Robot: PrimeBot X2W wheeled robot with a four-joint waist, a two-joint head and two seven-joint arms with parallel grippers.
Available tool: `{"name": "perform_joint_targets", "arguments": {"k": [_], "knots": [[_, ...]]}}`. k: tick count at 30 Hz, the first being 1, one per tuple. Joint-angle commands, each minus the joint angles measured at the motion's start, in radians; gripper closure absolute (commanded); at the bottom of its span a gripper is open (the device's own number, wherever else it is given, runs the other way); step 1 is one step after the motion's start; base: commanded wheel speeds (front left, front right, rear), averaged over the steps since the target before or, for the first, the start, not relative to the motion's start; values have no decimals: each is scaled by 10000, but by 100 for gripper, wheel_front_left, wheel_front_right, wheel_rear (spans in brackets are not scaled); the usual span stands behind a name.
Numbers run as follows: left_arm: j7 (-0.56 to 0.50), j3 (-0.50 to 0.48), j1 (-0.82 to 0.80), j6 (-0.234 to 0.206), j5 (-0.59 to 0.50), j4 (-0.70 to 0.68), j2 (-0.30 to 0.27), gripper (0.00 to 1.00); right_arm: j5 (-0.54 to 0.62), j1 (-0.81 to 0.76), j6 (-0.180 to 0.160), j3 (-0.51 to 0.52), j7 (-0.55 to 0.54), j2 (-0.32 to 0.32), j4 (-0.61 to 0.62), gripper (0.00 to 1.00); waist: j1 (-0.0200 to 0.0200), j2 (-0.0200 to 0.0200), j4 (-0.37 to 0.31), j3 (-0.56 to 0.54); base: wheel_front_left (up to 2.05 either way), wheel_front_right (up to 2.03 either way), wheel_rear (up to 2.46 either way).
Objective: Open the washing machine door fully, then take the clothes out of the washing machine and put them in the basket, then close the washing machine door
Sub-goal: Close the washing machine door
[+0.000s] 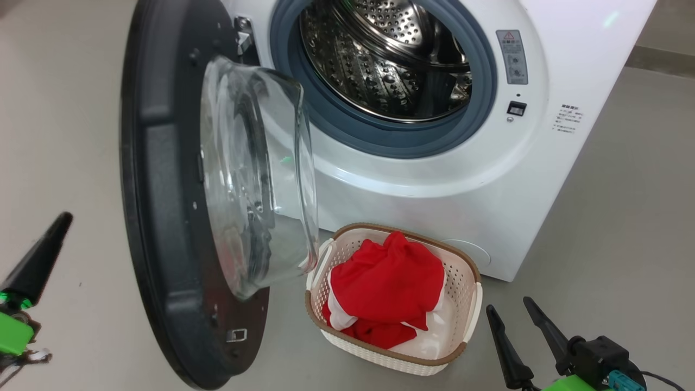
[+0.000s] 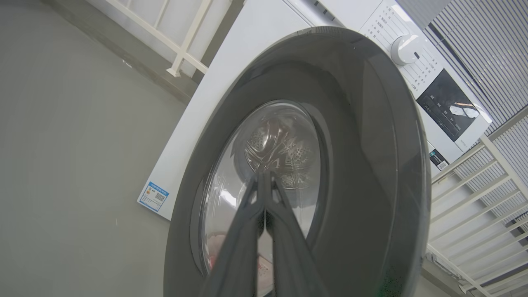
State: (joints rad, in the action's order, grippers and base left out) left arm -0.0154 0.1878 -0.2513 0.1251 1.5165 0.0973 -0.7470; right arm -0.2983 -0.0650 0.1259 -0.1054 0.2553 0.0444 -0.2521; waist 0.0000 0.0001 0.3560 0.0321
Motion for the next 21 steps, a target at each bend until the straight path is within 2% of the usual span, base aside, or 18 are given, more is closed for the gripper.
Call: {"name": "perform_joint_targets", "arguments": {"k": [1, 6, 9, 15, 21], "knots": [[-474, -389, -594, 56, 493, -381, -647, 100, -8, 453, 48, -245, 65, 59, 233, 0, 0, -1, -80, 63, 0, 0, 0], [-1865, -558, -638, 56, 1454, -940, -843, 100, -34, 507, 48, -229, 65, 59, 240, 0, 0, -1, -221, 159, 0, 0, 0], [-2341, -691, -626, 56, 1639, -1106, -812, 100, -40, 510, 48, -235, 65, 59, 244, 0, 0, -1, -270, 174, 0, 0, 0], [-3616, -1236, -605, 56, 2050, -1667, -368, 100, -92, 513, 48, -257, 65, 59, 242, 0, 0, -1, -431, 183, 0, 0, 0], [-4560, -1807, -645, 56, 1862, -2010, 114, 100, -148, 575, 48, -277, 65, 59, 271, 0, 0, -1, -625, 294, 0, 0, 0]]}}
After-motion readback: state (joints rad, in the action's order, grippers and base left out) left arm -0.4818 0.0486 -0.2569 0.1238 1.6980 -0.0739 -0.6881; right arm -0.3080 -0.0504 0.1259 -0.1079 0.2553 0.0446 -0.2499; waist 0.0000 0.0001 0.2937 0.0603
